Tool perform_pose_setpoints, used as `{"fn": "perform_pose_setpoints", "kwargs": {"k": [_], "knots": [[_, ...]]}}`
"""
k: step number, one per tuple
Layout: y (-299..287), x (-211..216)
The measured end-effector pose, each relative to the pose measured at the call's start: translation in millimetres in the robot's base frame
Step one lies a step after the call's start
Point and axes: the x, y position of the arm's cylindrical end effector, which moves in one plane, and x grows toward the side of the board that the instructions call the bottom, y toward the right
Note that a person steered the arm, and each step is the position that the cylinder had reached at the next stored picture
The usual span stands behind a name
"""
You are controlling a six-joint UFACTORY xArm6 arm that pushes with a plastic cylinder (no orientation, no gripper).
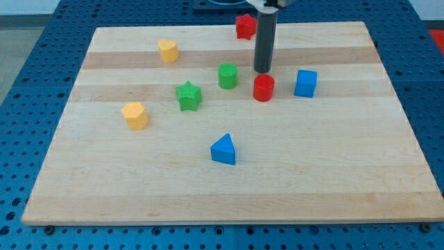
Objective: Slightly move the yellow heart diagonal to the top left of the green star
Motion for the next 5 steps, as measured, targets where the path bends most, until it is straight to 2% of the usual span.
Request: {"fn": "perform_pose_setpoints", "kwargs": {"k": [3,5], "knots": [[-10,0],[-42,0]]}}
